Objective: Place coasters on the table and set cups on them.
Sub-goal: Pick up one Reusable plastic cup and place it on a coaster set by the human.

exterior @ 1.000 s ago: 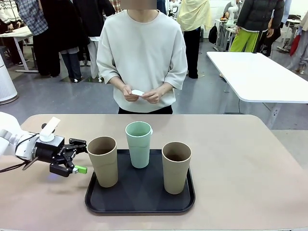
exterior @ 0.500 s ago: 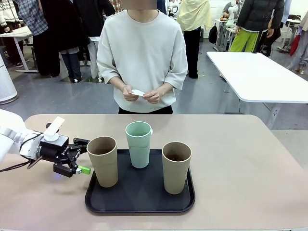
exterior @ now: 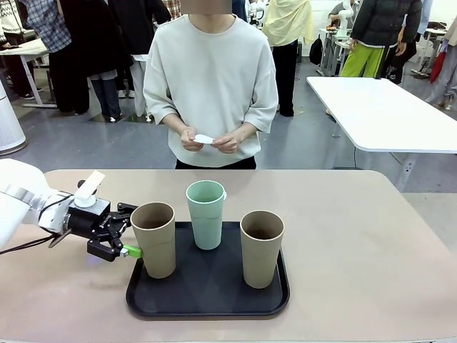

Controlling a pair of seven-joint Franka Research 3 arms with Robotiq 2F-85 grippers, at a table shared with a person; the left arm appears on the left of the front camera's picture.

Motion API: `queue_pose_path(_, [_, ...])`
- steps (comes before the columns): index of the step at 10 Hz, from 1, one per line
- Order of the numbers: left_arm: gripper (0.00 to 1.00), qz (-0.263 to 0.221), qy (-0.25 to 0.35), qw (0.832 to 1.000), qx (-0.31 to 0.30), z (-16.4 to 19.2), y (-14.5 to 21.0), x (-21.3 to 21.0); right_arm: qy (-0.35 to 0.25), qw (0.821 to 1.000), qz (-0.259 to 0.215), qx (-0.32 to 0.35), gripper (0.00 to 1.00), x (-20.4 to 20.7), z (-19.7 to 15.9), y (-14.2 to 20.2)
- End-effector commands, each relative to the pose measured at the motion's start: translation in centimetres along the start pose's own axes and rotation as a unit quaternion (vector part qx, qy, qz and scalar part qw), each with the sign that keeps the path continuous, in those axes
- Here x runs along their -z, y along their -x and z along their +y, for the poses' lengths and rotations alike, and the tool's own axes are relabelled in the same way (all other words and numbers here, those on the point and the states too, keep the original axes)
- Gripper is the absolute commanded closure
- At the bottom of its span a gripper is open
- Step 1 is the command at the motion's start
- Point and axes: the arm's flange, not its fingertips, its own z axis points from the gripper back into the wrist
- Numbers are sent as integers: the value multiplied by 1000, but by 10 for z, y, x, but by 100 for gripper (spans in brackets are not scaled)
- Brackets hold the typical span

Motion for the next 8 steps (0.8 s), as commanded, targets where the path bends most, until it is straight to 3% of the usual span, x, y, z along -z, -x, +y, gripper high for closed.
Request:
queue_pose_path(1, [0,5,-6,1000,-7,5,-3,17,-6,1000,1,0,0,0,-1,-1])
queue_pose_path(8, [0,3,29,1000,-6,-1,0,46,-6,1000,1,0,0,0,-1,-1])
